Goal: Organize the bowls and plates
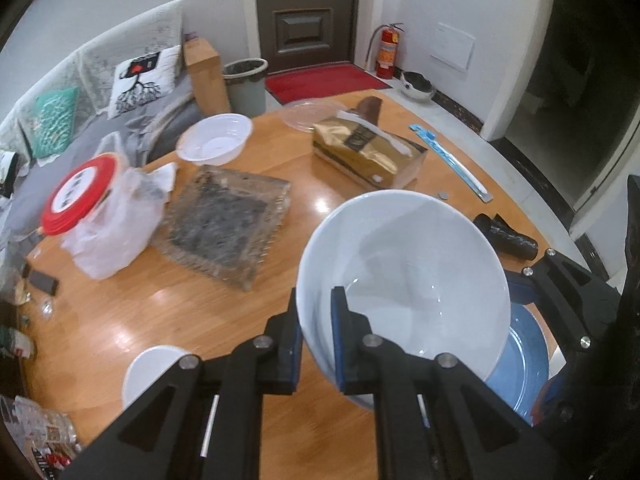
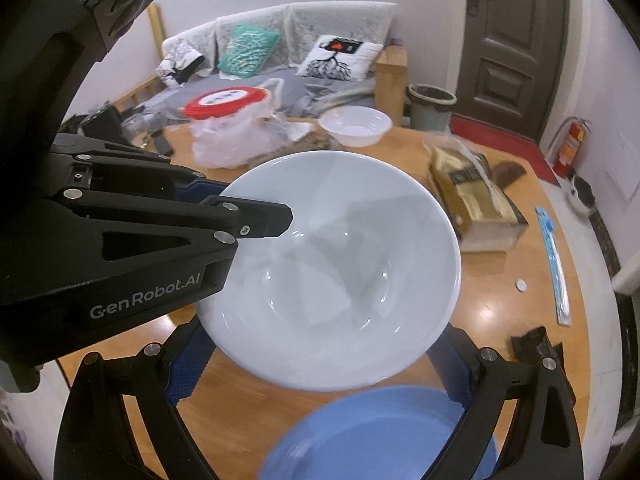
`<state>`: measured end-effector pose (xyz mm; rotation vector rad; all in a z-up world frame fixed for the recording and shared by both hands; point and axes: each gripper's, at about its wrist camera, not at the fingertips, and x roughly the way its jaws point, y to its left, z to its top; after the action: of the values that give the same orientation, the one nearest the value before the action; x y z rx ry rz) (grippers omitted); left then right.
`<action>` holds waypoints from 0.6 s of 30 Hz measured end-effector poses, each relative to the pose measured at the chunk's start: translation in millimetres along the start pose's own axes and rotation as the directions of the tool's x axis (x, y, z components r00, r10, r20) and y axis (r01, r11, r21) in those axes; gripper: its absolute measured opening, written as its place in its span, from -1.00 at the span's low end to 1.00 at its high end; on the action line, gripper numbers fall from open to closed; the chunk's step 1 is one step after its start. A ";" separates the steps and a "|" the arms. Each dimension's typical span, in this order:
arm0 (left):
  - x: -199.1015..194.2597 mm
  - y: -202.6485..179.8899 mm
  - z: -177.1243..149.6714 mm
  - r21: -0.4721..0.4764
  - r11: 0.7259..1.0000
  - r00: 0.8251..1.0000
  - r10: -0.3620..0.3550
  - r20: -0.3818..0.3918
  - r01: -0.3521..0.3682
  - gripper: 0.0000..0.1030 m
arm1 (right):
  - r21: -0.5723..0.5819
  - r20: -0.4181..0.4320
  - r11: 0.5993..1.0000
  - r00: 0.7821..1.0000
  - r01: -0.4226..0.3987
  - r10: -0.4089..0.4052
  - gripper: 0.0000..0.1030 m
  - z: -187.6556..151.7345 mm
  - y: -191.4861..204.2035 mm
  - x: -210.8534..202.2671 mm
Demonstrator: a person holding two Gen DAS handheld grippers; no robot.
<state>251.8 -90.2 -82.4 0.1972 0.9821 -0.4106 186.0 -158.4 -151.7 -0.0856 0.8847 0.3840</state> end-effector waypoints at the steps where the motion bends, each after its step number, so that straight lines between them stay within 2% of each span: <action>1: -4.6 6.7 -3.2 -0.008 1.000 1.000 0.006 0.003 -0.006 -0.83 | -0.007 0.002 1.000 1.000 -0.006 0.006 0.80 1.9 7.0 0.0; 9: -26.6 57.4 -31.0 -0.068 0.997 0.999 0.049 0.008 -0.048 -0.83 | -0.069 0.001 0.996 0.999 -0.052 0.052 0.79 16.4 63.7 10.5; 18: -32.6 114.6 -63.7 -0.147 0.986 0.997 0.081 -0.008 -0.081 -0.83 | -0.123 -0.037 0.986 0.994 -0.111 0.107 0.79 27.4 118.6 40.5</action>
<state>235.7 43.6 -92.2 0.1032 0.9987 -0.2623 186.5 -30.2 -155.4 -0.1588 0.8975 0.5416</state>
